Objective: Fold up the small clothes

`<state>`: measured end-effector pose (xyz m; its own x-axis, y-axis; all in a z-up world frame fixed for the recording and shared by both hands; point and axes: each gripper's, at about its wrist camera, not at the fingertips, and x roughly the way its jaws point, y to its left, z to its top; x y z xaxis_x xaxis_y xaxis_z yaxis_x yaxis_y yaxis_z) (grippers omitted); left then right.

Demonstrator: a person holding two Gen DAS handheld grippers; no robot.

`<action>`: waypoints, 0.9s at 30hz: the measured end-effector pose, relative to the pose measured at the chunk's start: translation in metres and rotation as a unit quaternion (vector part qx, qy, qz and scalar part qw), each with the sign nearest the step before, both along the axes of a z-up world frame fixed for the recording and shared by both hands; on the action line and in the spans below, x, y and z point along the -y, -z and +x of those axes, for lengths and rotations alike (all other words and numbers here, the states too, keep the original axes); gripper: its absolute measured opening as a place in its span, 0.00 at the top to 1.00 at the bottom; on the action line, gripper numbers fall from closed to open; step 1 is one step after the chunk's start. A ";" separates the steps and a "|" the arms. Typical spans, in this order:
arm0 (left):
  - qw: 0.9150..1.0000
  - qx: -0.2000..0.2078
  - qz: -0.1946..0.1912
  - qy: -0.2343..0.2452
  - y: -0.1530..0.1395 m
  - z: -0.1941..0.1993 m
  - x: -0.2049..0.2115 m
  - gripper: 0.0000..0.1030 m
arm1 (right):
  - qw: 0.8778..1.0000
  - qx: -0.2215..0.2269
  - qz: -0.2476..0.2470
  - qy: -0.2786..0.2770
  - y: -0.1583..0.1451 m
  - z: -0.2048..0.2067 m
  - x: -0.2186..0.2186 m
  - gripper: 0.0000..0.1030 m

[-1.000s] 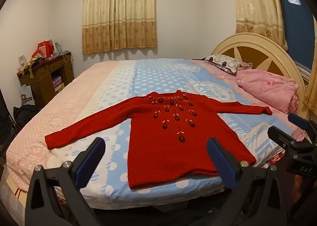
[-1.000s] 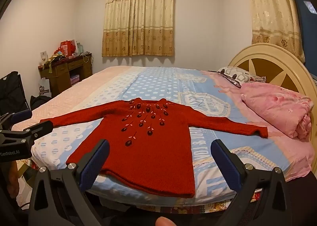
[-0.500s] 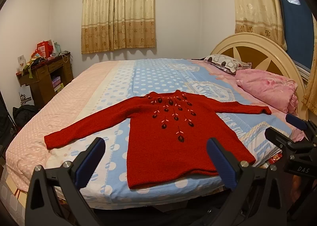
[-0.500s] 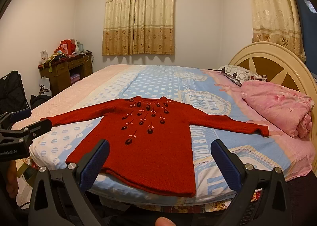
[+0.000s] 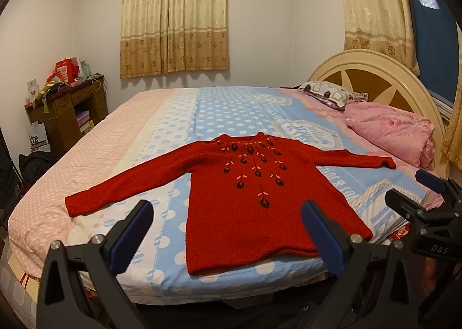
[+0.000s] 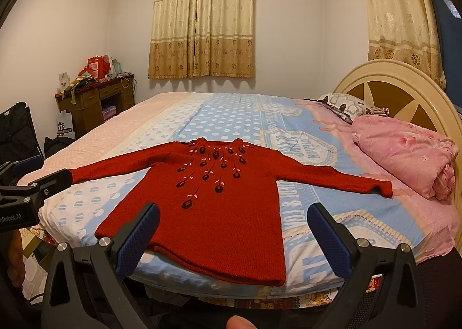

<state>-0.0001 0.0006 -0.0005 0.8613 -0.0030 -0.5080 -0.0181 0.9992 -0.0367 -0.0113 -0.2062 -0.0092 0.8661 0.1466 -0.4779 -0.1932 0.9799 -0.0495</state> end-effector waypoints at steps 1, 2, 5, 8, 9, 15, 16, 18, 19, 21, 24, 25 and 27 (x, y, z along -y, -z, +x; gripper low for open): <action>1.000 0.000 -0.001 0.000 0.000 0.000 -0.001 0.00 | 1.000 0.000 0.000 0.000 0.001 0.000 0.000 0.01; 1.000 0.000 -0.001 0.000 0.000 0.000 -0.001 0.00 | 1.000 0.000 0.000 -0.001 0.002 -0.001 0.000 0.01; 1.000 0.000 -0.001 0.000 0.000 0.000 -0.001 0.00 | 1.000 0.000 -0.001 -0.001 0.002 -0.001 0.000 0.01; 1.000 0.000 -0.001 0.000 0.001 0.000 -0.001 0.00 | 1.000 -0.001 -0.001 0.000 0.002 -0.001 -0.001 0.01; 1.000 0.000 -0.001 0.000 0.000 0.000 -0.001 0.00 | 1.000 -0.001 -0.001 0.000 0.003 -0.001 -0.001 0.01; 1.000 0.000 -0.003 -0.001 0.001 0.000 -0.003 0.00 | 1.000 -0.004 -0.003 -0.003 0.007 0.000 -0.004 0.01; 1.000 0.000 -0.003 0.000 0.001 0.000 -0.003 0.00 | 1.000 -0.005 -0.003 -0.004 0.008 -0.001 -0.003 0.01; 1.000 -0.001 -0.002 -0.001 0.001 0.000 -0.004 0.00 | 1.000 -0.006 -0.004 -0.005 0.008 -0.001 -0.004 0.01; 1.000 -0.001 -0.002 0.000 0.001 -0.001 -0.004 0.00 | 1.000 -0.007 -0.005 -0.005 0.008 -0.001 -0.004 0.01; 1.000 0.000 -0.002 -0.001 0.001 0.000 -0.003 0.00 | 1.000 -0.008 -0.005 -0.006 0.009 -0.002 -0.005 0.01; 1.000 -0.001 -0.003 -0.001 0.001 0.000 -0.004 0.00 | 1.000 -0.008 -0.005 -0.006 0.008 -0.001 -0.004 0.01; 1.000 -0.001 -0.003 -0.002 0.001 0.000 -0.004 0.00 | 1.000 -0.007 -0.005 -0.006 0.009 -0.002 -0.005 0.01; 1.000 -0.002 -0.003 -0.002 0.002 0.000 -0.004 0.00 | 1.000 -0.008 -0.005 -0.006 0.008 -0.001 -0.004 0.01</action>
<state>0.0000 0.0045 -0.0020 0.8598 -0.0021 -0.5106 -0.0228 0.9988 -0.0426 -0.0122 -0.2019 -0.0170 0.8563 0.1521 -0.4935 -0.2056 0.9770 -0.0556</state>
